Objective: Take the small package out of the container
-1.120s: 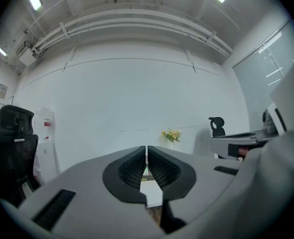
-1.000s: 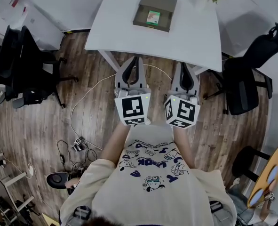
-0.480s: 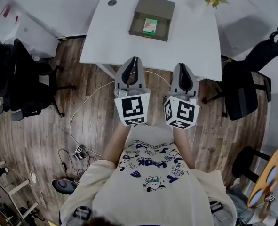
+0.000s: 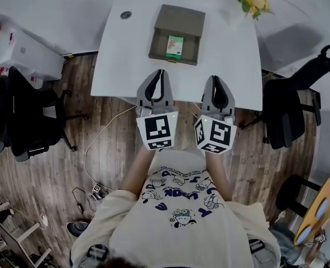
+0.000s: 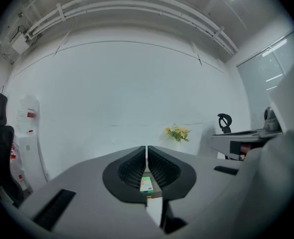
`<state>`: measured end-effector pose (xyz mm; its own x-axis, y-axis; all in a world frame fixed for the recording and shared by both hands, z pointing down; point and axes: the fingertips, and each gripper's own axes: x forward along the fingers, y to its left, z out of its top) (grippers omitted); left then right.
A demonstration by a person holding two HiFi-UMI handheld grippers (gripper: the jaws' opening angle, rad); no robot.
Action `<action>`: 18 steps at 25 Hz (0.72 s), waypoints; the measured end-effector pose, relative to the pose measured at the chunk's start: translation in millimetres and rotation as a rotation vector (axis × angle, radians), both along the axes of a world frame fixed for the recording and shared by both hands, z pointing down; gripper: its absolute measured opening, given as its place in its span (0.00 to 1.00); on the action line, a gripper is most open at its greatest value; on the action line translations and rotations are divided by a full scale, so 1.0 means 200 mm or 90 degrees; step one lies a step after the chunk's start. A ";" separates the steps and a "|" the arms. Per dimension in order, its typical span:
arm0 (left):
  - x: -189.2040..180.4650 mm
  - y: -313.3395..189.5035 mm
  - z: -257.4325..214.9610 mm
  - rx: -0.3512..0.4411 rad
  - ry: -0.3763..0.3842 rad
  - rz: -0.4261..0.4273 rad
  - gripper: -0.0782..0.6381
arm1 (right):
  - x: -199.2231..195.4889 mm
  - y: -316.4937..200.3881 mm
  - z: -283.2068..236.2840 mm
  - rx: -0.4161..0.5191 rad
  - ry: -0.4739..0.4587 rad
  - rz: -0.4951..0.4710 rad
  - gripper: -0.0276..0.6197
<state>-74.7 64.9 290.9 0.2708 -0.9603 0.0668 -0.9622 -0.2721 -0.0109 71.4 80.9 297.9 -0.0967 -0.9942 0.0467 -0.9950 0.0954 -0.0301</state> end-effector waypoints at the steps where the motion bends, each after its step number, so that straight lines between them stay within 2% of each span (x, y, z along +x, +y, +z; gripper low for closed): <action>1: 0.00 -0.04 0.00 -0.001 -0.002 0.001 0.14 | 0.00 -0.04 0.00 -0.001 0.001 0.001 0.10; 9: 0.02 -0.35 0.02 -0.014 -0.006 0.006 0.14 | 0.03 -0.34 0.02 -0.014 -0.007 0.016 0.10; 18: 0.02 -0.57 0.13 -0.046 -0.005 0.015 0.14 | 0.04 -0.56 0.10 -0.035 -0.011 0.035 0.10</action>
<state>-71.5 -48.8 315.9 0.2922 -0.9463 0.1383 -0.9556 -0.2946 0.0028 79.9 -30.2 317.9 -0.0440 -0.9941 0.0995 -0.9979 0.0390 -0.0514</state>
